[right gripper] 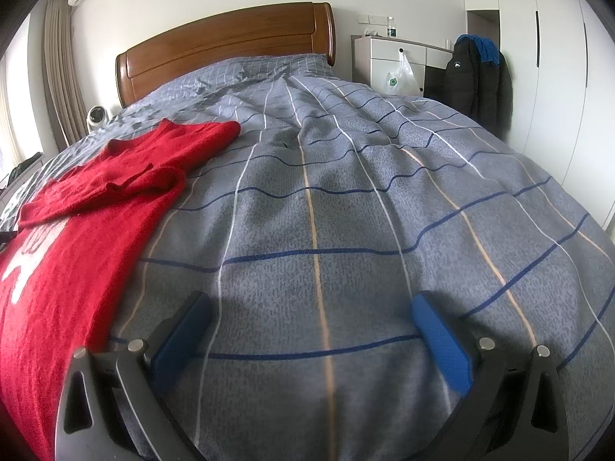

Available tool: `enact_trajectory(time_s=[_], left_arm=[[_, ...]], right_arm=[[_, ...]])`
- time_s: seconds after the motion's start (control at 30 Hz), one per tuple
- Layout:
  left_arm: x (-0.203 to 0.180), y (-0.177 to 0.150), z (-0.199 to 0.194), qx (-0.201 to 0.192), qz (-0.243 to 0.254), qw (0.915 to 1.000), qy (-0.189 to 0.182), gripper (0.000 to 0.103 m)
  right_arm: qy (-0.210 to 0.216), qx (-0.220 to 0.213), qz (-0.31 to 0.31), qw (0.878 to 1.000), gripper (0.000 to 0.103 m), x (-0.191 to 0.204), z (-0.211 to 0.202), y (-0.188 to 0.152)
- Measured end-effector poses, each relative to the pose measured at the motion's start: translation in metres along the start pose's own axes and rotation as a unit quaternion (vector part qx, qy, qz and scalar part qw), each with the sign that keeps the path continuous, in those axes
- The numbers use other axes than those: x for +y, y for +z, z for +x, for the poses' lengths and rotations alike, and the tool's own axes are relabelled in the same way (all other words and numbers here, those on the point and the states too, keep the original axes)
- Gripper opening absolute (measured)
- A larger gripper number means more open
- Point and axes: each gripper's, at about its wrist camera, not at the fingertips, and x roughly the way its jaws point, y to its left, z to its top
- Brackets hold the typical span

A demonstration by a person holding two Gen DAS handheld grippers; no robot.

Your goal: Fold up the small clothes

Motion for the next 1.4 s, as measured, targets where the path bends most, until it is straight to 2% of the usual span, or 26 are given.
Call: enact_trajectory(time_s=[0.1,0.2,0.3,0.4,0.47,0.53,0.6,0.63,0.67,0.73,0.8,0.83,0.93,1.1,1.13,1.17,1.23,1.27,1.3,1.33,1.37,1.4], left_arm=[[0.001,0.001,-0.001,0.010,-0.017,0.9998,0.007,0.103],[-0.007,0.000,-0.010,0.016,-0.031,0.9985,0.041,0.102],[-0.020,-0.015,-0.048,-0.030,-0.041,0.9960,0.073,0.102],[-0.043,-0.045,-0.115,-0.105,-0.047,0.9913,0.063,0.102],[-0.063,-0.070,-0.154,-0.127,-0.044,0.9888,0.065,0.103],[-0.083,-0.098,-0.179,-0.101,-0.036,0.9927,0.056,0.103],[-0.095,-0.123,-0.187,-0.045,-0.029,0.9986,-0.006,0.103],[-0.099,-0.140,-0.188,-0.010,-0.029,0.9983,-0.049,0.103],[-0.101,-0.152,-0.186,0.016,-0.034,0.9968,-0.070,0.103],[-0.103,-0.178,-0.180,0.067,-0.051,0.9920,-0.093,0.102],[-0.104,-0.192,-0.171,0.098,-0.061,0.9880,-0.102,0.102],[-0.103,-0.195,-0.166,0.106,-0.063,0.9868,-0.105,0.102],[-0.104,-0.190,-0.160,0.106,-0.067,0.9861,-0.110,0.102],[-0.118,-0.193,-0.148,0.116,-0.049,0.9859,-0.110,0.100],[-0.122,-0.194,-0.146,0.119,-0.045,0.9858,-0.110,0.096],[-0.124,-0.194,-0.146,0.120,-0.041,0.9859,-0.109,0.087],[-0.129,-0.198,-0.149,0.123,-0.032,0.9858,-0.110,0.074],[-0.131,-0.199,-0.149,0.125,-0.029,0.9854,-0.112,0.068],[-0.134,-0.200,-0.149,0.129,-0.025,0.9848,-0.114,0.062],[-0.136,-0.201,-0.149,0.131,-0.023,0.9843,-0.116,0.046],[-0.137,-0.202,-0.149,0.135,-0.022,0.9829,-0.123,0.020],[-0.141,-0.202,-0.148,0.140,-0.023,0.9809,-0.133,0.006]], right_arm=[[0.000,0.000,0.000,1.000,0.102,0.001,0.000,0.000],[0.000,0.000,0.000,1.000,0.102,0.001,0.000,0.000],[0.003,-0.003,0.001,1.000,0.102,0.001,0.000,0.001],[0.013,-0.006,0.004,1.000,0.102,-0.002,-0.002,0.001],[0.025,-0.002,0.005,1.000,0.102,-0.004,-0.004,0.003],[0.037,0.019,0.004,0.999,0.102,-0.005,-0.010,0.009],[0.061,0.034,0.020,0.997,0.102,-0.008,-0.028,0.015],[0.095,0.044,0.033,0.994,0.102,-0.008,-0.043,0.016],[0.123,0.057,0.040,0.990,0.102,-0.006,-0.054,0.016],[0.190,0.110,0.044,0.975,0.102,0.003,-0.077,0.008],[0.241,0.150,0.042,0.958,0.102,0.014,-0.093,-0.007],[0.256,0.167,0.038,0.951,0.102,0.021,-0.100,-0.018],[0.263,0.196,0.028,0.944,0.102,0.037,-0.106,-0.045],[0.258,0.227,0.066,0.937,0.097,0.046,-0.085,-0.058],[0.258,0.231,0.072,0.935,0.097,0.047,-0.084,-0.060],[0.257,0.237,0.074,0.934,0.094,0.049,-0.081,-0.062],[0.254,0.251,0.062,0.932,0.085,0.057,-0.078,-0.066],[0.255,0.255,0.057,0.931,0.076,0.059,-0.078,-0.068],[0.257,0.258,0.052,0.930,0.065,0.061,-0.078,-0.069],[0.262,0.261,0.048,0.928,0.056,0.063,-0.078,-0.070],[0.263,0.263,0.048,0.927,0.029,0.064,-0.078,-0.070],[0.262,0.267,0.051,0.926,0.010,0.064,-0.076,-0.071]])
